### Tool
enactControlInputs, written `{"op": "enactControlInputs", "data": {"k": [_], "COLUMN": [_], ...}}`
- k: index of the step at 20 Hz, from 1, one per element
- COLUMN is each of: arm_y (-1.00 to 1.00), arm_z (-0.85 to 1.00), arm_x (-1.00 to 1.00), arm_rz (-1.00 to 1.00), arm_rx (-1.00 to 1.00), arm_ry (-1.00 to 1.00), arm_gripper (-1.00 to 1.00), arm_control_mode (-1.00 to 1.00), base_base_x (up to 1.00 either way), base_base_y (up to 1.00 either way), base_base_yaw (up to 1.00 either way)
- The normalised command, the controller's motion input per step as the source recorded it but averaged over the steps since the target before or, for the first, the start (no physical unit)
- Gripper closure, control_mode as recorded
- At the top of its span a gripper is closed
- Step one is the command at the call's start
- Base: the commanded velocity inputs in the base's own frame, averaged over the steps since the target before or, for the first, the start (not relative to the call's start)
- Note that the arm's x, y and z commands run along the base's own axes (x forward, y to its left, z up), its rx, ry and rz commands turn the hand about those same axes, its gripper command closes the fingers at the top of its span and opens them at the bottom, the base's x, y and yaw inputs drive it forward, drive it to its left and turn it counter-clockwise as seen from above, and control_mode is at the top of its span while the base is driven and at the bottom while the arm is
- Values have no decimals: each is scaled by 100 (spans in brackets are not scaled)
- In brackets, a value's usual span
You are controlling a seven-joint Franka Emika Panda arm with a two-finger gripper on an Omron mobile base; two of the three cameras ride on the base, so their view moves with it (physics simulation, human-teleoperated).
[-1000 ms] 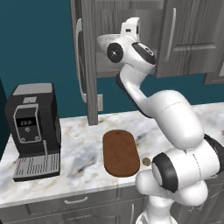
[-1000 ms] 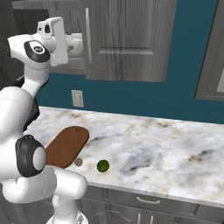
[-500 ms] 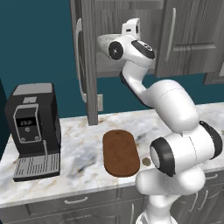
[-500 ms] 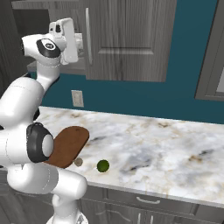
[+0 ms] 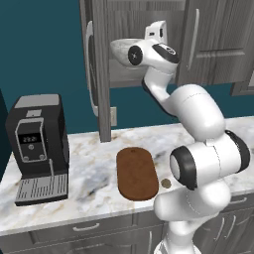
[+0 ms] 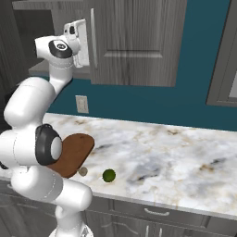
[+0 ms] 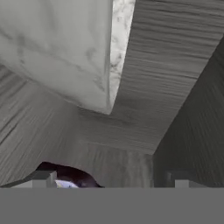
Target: Open the cabinet. Place the bowl and condiment on the counter. Then place the lime and garlic on the cutting board.
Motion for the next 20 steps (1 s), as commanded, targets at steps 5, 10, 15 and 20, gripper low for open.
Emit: {"op": "enactControlInputs", "data": {"k": [5,10,15,20], "arm_y": [-41,-79,-100,-89], "arm_z": [-5,0,0,1], "arm_x": [2,-28,-93,-100], "arm_rz": [-13,-18,-29,-33], "arm_rx": [0,0,0,-1], "arm_ry": [0,0,-2,-14], "arm_gripper": [-100,-100,-100,-100], "arm_control_mode": [-100,-100,-100,-100], "base_base_x": [0,0,0,0], "base_base_y": [0,0,0,0], "base_base_yaw": [0,0,0,0]}}
